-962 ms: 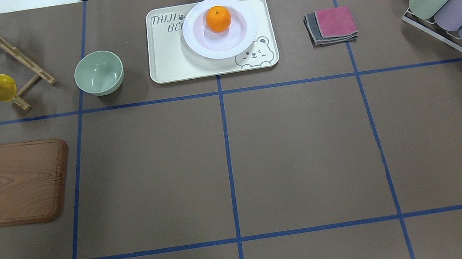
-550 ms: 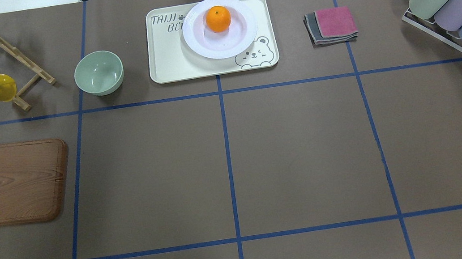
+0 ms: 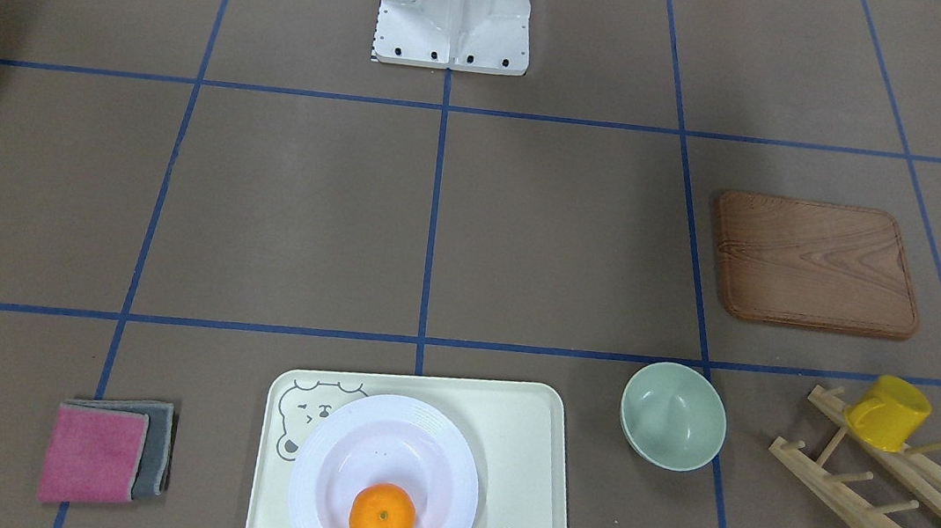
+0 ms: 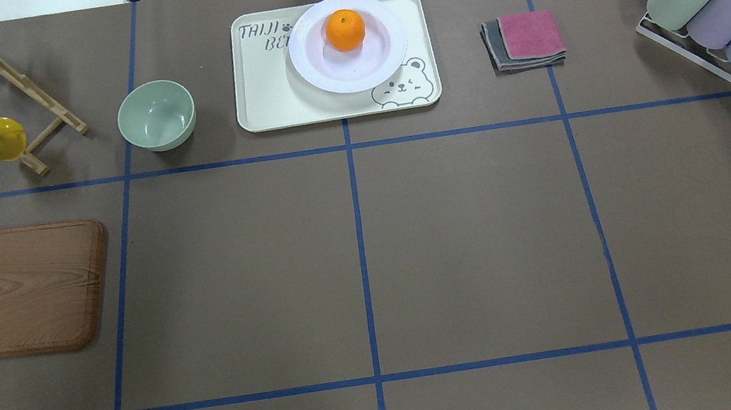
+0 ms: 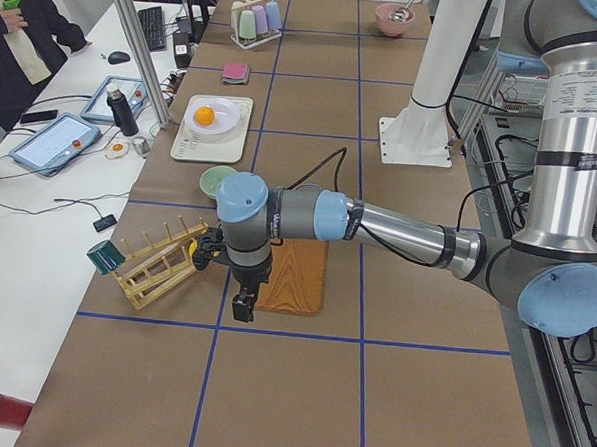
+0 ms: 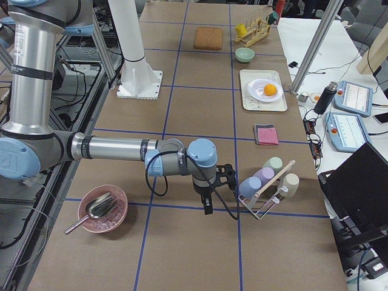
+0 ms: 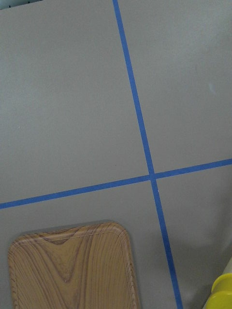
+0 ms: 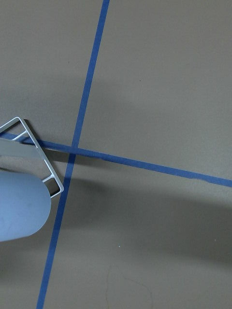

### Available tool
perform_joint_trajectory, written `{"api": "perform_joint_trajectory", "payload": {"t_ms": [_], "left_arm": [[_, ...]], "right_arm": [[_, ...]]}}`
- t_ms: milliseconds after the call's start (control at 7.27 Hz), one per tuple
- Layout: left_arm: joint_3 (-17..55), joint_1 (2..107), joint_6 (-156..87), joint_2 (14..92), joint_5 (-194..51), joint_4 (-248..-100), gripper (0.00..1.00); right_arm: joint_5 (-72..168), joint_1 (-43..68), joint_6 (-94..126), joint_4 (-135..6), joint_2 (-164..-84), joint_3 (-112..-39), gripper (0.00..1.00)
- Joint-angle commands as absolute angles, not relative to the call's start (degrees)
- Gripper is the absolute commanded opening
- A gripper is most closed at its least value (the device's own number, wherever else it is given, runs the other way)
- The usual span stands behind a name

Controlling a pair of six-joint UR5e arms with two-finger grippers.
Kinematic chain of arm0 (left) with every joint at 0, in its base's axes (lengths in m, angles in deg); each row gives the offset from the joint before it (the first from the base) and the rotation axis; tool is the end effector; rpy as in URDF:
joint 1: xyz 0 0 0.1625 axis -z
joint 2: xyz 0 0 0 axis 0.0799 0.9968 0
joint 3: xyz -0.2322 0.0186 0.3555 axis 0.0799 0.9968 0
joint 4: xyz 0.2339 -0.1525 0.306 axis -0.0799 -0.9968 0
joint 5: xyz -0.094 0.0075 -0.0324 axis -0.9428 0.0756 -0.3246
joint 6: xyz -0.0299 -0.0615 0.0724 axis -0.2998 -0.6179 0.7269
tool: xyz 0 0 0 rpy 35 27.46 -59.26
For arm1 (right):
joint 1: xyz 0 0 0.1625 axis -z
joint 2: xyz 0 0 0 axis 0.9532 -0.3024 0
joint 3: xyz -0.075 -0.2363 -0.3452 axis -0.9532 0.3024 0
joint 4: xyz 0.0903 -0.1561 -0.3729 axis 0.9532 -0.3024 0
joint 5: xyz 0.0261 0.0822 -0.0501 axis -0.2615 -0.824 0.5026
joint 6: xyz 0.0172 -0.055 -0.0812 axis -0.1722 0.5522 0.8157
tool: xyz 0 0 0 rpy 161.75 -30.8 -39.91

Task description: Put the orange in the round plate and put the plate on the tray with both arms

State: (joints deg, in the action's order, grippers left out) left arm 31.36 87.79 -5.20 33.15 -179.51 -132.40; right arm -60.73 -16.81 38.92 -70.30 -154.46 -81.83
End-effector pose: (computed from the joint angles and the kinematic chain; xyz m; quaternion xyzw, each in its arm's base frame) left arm -0.0901 -0.4748 0.5784 0.0326 0.3350 0.0928 0.9371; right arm 0.0616 -0.4262 0.6477 0.0731 -0.3497 -0.0789 0.9307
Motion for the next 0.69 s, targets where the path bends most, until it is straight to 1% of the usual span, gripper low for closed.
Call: {"api": "perform_joint_trajectory", "payload": {"t_ms": [0,550], "left_arm": [[31.57,87.79,-5.2,33.15,-179.33,-132.55,0.99],[32.1,87.88,-5.2,32.97,-179.51,-132.55,0.99]], "right_arm": [[-61.26,-16.81,38.87,-70.23,-154.35,-82.04,1.0],[-61.26,-16.81,38.78,-69.79,-154.61,-82.04,1.0]]}}
